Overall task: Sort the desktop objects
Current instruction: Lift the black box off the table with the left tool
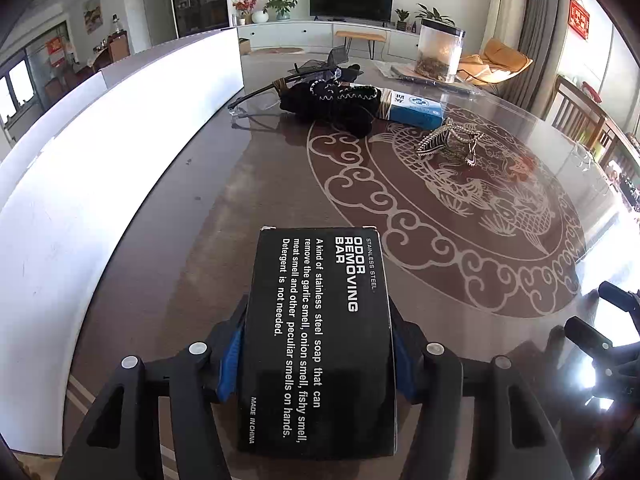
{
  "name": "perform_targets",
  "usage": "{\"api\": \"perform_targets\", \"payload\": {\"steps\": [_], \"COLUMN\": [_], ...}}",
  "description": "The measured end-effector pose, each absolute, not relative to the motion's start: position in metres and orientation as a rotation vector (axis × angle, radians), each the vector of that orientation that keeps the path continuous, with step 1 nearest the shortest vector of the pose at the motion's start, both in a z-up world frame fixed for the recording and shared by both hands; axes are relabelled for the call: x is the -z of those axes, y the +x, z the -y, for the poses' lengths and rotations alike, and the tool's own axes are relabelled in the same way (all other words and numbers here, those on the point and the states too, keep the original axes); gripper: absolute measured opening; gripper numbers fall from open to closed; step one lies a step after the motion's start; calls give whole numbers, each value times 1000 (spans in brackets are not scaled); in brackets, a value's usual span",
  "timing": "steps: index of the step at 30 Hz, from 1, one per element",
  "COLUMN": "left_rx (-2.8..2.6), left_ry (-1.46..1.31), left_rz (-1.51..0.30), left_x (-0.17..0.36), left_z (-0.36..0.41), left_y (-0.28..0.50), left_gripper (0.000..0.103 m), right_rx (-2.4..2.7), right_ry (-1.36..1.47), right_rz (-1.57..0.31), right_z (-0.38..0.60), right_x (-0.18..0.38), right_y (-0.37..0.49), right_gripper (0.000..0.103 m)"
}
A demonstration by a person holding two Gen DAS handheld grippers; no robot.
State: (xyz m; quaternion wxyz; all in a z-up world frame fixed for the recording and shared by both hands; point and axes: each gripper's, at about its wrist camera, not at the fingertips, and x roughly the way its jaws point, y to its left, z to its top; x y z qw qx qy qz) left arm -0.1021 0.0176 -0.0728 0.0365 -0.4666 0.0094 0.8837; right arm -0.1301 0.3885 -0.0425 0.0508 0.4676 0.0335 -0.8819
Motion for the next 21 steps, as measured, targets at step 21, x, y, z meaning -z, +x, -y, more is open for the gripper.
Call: {"api": "perform_targets", "payload": {"steps": [21], "left_rx": [-2706], "left_ry": [-1434], "left_rz": [-75], "left_x": [80], "left_z": [-27], "left_y": [-103], "left_gripper": [103], "right_rx": [2684], "right_ry": [1423], "right_rz": [-102], "right_z": [-388], "right_x": [43], "right_y": [-131], "right_gripper": [103]}}
